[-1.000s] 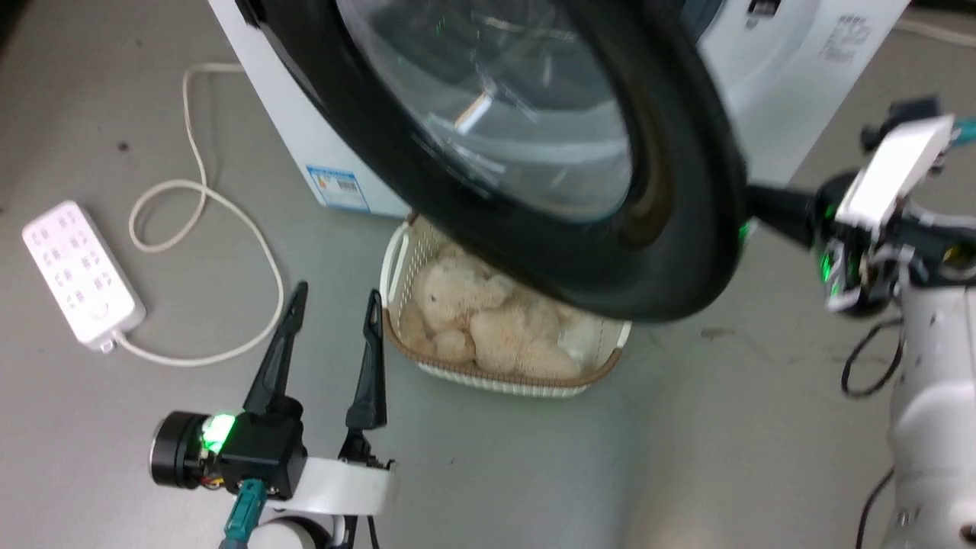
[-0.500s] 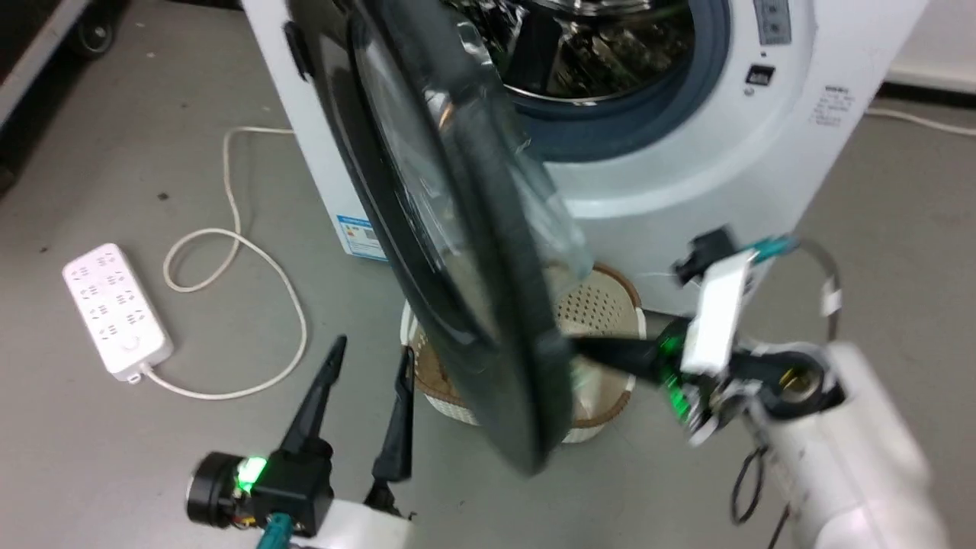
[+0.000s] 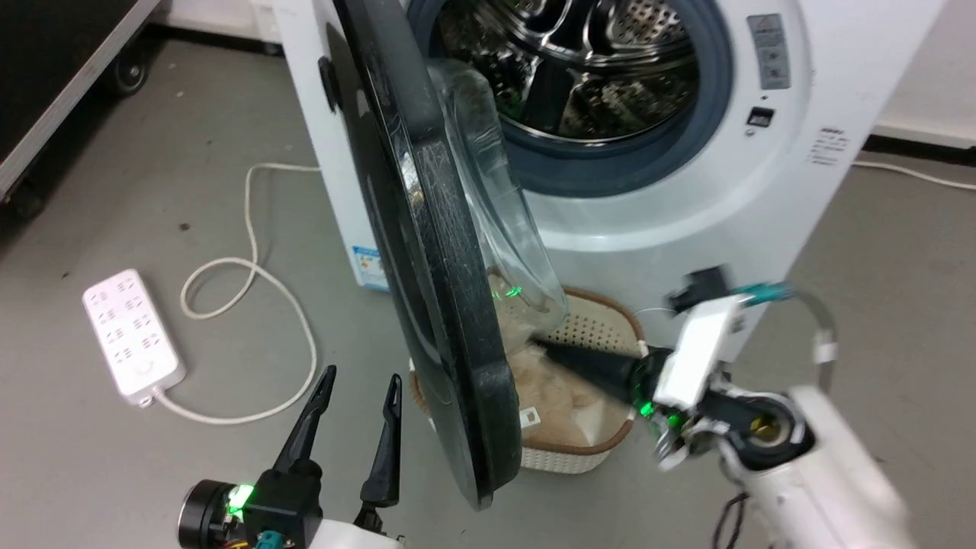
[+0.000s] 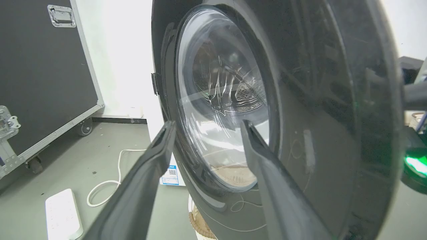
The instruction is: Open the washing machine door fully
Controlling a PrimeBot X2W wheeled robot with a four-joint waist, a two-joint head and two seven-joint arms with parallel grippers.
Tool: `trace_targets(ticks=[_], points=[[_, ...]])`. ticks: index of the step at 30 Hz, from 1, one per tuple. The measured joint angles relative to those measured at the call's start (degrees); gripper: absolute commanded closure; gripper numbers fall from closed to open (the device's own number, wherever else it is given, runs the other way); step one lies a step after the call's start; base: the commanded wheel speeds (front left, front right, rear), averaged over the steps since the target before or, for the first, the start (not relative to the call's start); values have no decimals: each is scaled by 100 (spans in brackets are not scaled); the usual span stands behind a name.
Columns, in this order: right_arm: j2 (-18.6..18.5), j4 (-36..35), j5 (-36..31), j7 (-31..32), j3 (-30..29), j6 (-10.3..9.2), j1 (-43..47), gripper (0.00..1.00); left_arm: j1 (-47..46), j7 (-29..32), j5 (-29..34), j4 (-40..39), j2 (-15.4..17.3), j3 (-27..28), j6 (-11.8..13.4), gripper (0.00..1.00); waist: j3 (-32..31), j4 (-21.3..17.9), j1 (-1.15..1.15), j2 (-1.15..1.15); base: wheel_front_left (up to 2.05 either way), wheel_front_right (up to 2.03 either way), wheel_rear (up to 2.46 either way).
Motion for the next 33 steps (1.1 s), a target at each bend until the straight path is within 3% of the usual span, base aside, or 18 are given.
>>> trace_targets(ticks=[5,11,16,20,26,29,33], points=[[-590,-779,-1125,-1338,-212,0,186,0,31,0,-148,56,-4,137,-70,0,-145,-179,0,0,0,0,0],[-1548,-1883,-3256,-3441,-68,1,953,0,80,0,-464,264,-3,434,-137,0,-372,-452,0,0,0,0,0],[-1730,-2163,-4899,-4640,-430,1,1685,0,80,0,-557,172,15,623,-198,0,-460,-706,-1,0,0,0,0],[-1404,-2403,-5985,-5079,-989,1,2228,0,80,0,-568,115,73,675,-260,0,-475,-862,-1,0,0,0,0],[-471,-2889,-7214,-5357,-1827,1,2990,0,95,55,-577,308,154,597,-333,0,-469,-955,0,0,0,0,0],[-155,-3032,-7559,-5389,-1933,1,3302,0,111,56,-550,366,163,536,-333,0,-468,-966,0,0,0,0,0],[-12,-3047,-7784,-5437,-1930,1,3610,0,168,63,-494,465,197,482,-326,0,-471,-971,0,0,0,0,0]])
